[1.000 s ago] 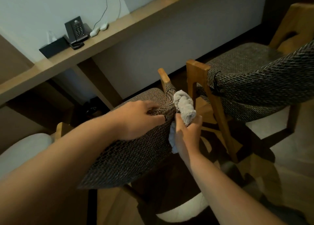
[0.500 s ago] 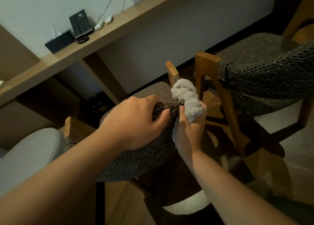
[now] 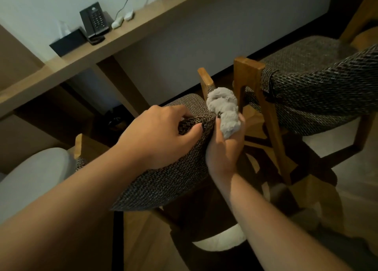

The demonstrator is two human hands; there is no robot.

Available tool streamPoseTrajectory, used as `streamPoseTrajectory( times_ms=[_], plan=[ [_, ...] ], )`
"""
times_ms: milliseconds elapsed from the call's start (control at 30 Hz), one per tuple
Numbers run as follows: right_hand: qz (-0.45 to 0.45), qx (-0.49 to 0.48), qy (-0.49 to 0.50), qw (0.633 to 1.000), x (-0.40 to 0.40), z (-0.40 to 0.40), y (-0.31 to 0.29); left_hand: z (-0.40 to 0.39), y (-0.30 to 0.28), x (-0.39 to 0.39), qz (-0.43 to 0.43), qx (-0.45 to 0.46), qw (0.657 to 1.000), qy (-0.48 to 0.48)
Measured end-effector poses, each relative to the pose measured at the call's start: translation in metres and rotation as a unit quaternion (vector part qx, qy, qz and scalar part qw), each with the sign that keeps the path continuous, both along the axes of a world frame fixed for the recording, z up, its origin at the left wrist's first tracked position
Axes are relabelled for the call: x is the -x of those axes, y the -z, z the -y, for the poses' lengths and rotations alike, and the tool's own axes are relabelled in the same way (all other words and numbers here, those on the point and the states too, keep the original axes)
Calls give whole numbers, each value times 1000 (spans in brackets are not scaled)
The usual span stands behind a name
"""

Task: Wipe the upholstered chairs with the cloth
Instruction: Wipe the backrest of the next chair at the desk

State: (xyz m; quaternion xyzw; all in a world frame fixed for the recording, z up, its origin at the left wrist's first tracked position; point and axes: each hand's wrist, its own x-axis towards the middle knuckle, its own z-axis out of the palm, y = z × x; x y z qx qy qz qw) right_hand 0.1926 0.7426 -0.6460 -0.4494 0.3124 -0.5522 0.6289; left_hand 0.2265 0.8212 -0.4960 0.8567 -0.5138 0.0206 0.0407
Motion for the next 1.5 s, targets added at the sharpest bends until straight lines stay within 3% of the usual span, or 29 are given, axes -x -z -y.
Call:
streamPoseTrajectory(
  times_ms=[133, 267, 300, 433, 500, 600, 733, 800, 900, 967, 1067, 1133, 1333, 1500],
  plan=[
    [12, 70, -6, 997, 16, -25, -10, -12, -4, 1, -18, 29, 999, 5],
    [-62, 155, -27, 986, 28, -36, -19, -63, -8, -3, -106, -44, 992, -46],
    [-49, 135, -30, 989, 28, -35, -20, -73, -8, -5, -98, -46, 993, -53],
    [-13, -92, -68, 993, 18, -3, -17, -76, -5, -5, -12, -43, 999, -22],
    [-10, -125, -67, 990, 11, 9, -10, -73, -4, -4, 2, -46, 999, -20],
    [-65, -29, -33, 997, 12, -6, -18, -74, -5, -6, 15, -41, 999, -10],
    [-55, 209, 1, 976, 26, -40, -34, -75, -4, -6, 30, -34, 999, -12],
    [-46, 240, -6, 970, 23, -37, -28, -76, -3, -6, 44, -32, 998, -14],
    [-1, 99, -31, 995, 13, -15, -17, -77, -2, -6, 48, -24, 998, -15],
    [-25, 1, -16, 1000, 5, 3, -9, -77, -2, -6, 46, -20, 999, -16],
    [-62, -187, -33, 980, -6, 26, 8, -77, -2, -6, 41, -16, 999, -17],
    [-111, -254, -43, 960, -12, 31, 18, -76, -2, -8, 36, -15, 999, -12],
    [-163, -262, -9, 951, -9, 0, 23, -75, -1, -9, 24, -12, 1000, -5],
    [-150, -147, 0, 978, 5, -43, 28, -76, -1, -8, 30, -7, 1000, -6]
  ],
)
